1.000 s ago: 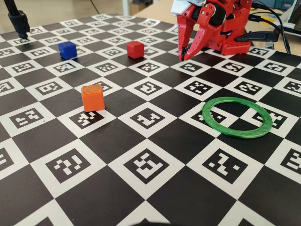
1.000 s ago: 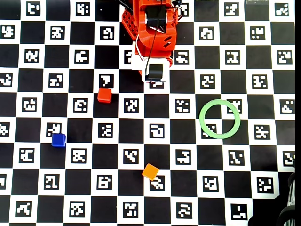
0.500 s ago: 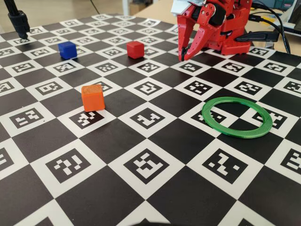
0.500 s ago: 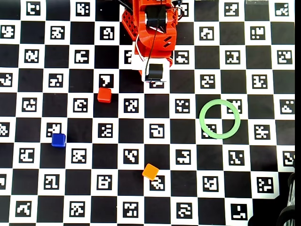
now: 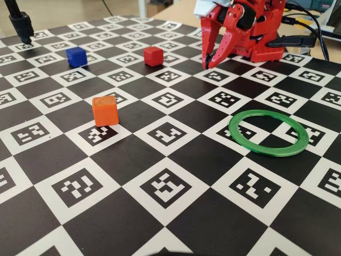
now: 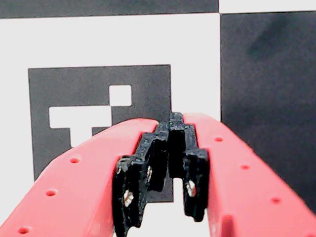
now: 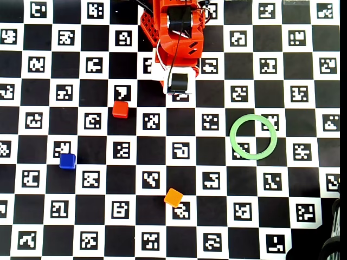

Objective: Grab the red cube then put it in the green circle then put the blue cube on top and finally the orange cube on top

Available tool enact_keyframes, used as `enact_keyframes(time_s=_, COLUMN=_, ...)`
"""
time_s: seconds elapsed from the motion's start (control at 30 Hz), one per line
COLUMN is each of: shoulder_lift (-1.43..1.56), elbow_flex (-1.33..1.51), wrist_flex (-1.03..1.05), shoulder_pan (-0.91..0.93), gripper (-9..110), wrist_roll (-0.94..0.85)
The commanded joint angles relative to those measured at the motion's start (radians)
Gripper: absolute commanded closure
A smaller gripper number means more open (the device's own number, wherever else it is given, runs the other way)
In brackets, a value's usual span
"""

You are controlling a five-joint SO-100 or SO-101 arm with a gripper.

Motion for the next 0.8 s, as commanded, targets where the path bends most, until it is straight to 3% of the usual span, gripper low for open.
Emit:
enact_keyframes(time_s=0.0, shoulder_lift=0.051, elbow_flex=0.051, wrist_flex=0.067, shoulder_pan=0.008, gripper=106, wrist_roll=-0.031)
enact_keyframes(time_s=0.77, shoulder_lift=0.051, elbow_flex=0.051, wrist_flex=0.069, shoulder_pan=0.009, gripper=106, wrist_roll=-0.034)
